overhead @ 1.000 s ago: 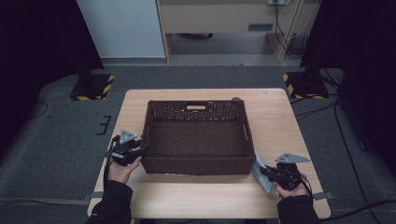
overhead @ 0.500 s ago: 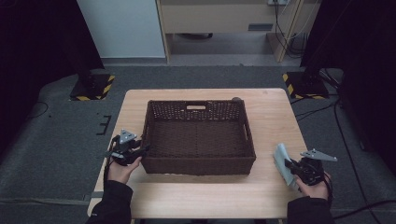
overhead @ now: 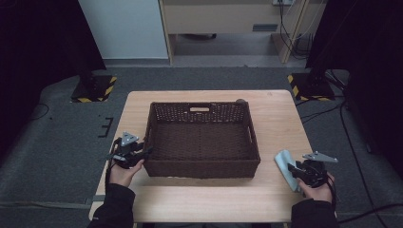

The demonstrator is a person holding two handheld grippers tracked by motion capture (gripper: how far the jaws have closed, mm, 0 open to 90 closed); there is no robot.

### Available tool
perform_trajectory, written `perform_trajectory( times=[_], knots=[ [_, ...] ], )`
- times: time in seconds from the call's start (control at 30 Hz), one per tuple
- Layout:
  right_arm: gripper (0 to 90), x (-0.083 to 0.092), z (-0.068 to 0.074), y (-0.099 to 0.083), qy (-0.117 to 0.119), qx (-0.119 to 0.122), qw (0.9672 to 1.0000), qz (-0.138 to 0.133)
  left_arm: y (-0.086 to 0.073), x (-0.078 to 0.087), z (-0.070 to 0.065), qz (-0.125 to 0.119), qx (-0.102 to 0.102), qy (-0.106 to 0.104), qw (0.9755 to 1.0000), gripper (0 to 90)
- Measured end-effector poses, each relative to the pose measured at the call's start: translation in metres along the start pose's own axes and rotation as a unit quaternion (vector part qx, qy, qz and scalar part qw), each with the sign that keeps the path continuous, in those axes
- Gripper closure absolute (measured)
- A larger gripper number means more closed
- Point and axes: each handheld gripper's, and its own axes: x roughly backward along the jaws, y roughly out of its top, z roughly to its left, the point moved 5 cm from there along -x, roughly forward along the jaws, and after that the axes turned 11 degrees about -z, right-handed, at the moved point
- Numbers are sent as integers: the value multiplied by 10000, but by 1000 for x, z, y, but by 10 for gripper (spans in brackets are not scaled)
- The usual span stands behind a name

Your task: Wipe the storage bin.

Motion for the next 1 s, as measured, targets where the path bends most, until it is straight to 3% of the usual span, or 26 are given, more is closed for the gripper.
perform_trajectory(
  times=[0.1, 0.2, 0.3, 0.4, 0.43, 0.5, 0.6, 0.67, 0.77, 1.0],
  knots=[
    [500, 6, 0, 11, -76, 51, 9994, -341, 0, 0, 0, 16, -15, -26, 10000, 575],
    [491, 11, 1, 18, -113, 64, 9985, -538, 0, 0, 0, 7, 28, -59, 10000, 585],
    [508, 20, 7, 30, -3, 114, 9964, -845, 0, 0, 0, 15, 22, -55, 10000, 588],
    [515, 24, 13, 38, 95, 141, 9953, -958, 0, -1, 0, 17, 35, -57, 10000, 589],
    [521, 27, 21, 46, 240, 169, 9938, -1068, 0, -1, 0, 26, 44, -67, 10000, 590],
    [527, 28, 24, 49, 301, 167, 9933, -1106, 0, -1, 0, 32, 50, -69, 10000, 591],
    [543, 27, 40, 64, 632, 133, 9908, -1188, 1, -1, 0, 48, 49, -41, 10000, 602],
    [554, 27, 48, 71, 704, 160, 9894, -1263, 1, -1, 0, 54, 51, -37, 10000, 603],
    [559, 21, 63, 80, 907, 265, 9884, -1191, 1, -2, 0, 71, 69, -27, 9999, 615],
    [561, 10, 74, 90, 1097, 243, 9873, -1126, 2, -3, 0, 88, 91, -29, 9999, 624]
  ],
)
